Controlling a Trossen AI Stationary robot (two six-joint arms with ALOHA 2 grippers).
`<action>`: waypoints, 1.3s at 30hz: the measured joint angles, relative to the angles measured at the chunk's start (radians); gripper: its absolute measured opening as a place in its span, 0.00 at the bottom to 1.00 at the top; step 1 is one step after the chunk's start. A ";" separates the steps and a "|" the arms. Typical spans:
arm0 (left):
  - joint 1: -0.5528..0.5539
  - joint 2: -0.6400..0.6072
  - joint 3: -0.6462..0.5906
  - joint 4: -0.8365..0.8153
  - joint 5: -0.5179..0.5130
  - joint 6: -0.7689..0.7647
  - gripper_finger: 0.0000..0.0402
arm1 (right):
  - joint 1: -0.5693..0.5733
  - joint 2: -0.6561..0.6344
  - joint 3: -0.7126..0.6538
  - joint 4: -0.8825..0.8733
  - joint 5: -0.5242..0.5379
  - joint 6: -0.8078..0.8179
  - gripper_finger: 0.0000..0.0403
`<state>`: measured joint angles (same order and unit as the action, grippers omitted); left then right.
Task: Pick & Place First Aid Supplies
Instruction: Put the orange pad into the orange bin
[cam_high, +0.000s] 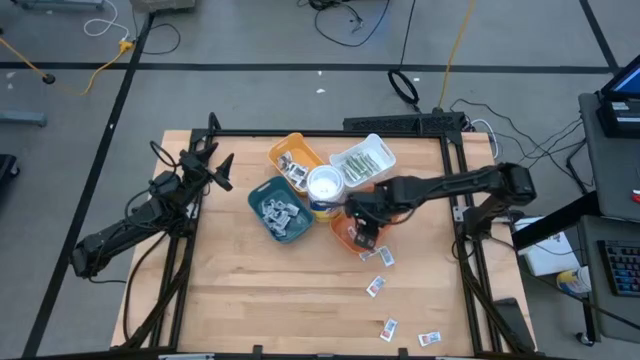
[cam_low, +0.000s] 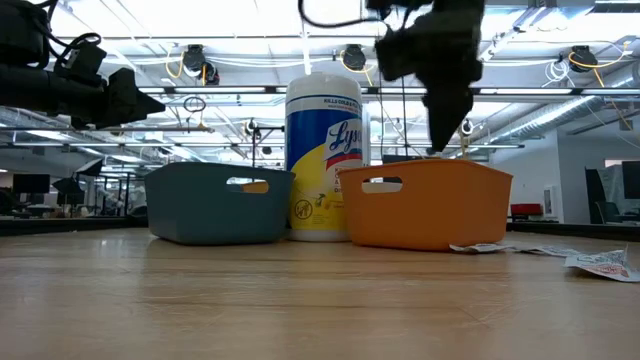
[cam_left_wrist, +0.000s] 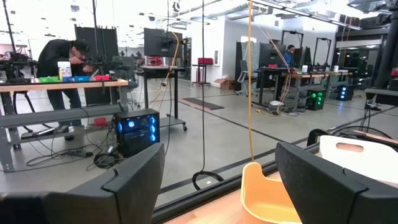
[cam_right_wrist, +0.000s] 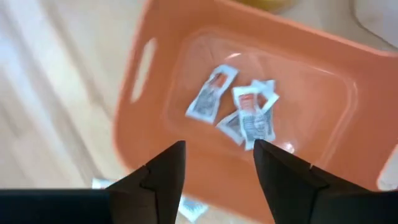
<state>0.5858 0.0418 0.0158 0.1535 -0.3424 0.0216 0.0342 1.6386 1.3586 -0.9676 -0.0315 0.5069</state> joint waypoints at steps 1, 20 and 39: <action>0.000 0.000 0.000 0.000 0.000 0.000 0.77 | 0.010 -0.009 0.000 -0.008 0.000 -0.032 0.46; 0.000 0.000 0.000 0.000 0.000 0.000 0.77 | 0.154 -0.065 0.001 -0.142 -0.082 -0.303 0.46; 0.000 0.000 0.000 0.000 0.000 0.000 0.77 | 0.754 -0.065 0.001 -0.140 0.004 0.156 0.46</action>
<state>0.5861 0.0418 0.0158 0.1535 -0.3424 0.0216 0.7882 1.5738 1.3594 -1.1074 -0.0273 0.6626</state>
